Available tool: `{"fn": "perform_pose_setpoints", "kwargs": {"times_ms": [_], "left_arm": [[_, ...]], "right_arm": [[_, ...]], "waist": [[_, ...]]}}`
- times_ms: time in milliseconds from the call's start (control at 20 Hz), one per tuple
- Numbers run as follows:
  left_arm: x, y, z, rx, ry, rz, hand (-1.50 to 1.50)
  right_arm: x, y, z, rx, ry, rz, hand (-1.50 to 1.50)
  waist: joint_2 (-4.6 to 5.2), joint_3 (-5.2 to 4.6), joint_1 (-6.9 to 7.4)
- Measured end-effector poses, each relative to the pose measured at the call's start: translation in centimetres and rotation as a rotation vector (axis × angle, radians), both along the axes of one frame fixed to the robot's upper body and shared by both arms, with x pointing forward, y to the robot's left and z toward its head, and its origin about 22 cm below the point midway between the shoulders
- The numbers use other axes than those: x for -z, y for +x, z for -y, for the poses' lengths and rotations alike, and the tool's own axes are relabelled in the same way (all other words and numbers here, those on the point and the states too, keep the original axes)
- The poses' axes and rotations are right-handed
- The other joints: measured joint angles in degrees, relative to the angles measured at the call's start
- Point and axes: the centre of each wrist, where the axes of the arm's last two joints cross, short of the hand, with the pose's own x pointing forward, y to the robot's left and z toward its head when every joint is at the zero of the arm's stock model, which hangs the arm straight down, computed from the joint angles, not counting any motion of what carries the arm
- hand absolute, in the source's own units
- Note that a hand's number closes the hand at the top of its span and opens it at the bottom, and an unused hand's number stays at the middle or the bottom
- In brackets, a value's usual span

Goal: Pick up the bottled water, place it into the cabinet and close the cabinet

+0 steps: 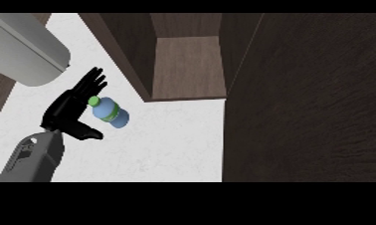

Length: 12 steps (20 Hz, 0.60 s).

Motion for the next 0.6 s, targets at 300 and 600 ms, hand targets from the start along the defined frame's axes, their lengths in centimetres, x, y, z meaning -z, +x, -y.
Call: {"fn": "perform_pose_setpoints", "kwargs": {"times_ms": [300, 600], "left_arm": [[3.2, -0.4, 0.6, 0.033, -0.028, -0.011, -1.50], [5.8, -1.2, 1.9, 0.041, -0.025, -0.032, 1.50]], "right_arm": [[0.2, -0.6, 0.1, -0.012, -0.008, -0.003, -1.50], [0.4, -1.1, -0.1, -0.013, 0.003, -0.003, -1.50]], "waist": [[0.17, -0.06, -0.43], [0.34, -0.16, -0.94]]}}
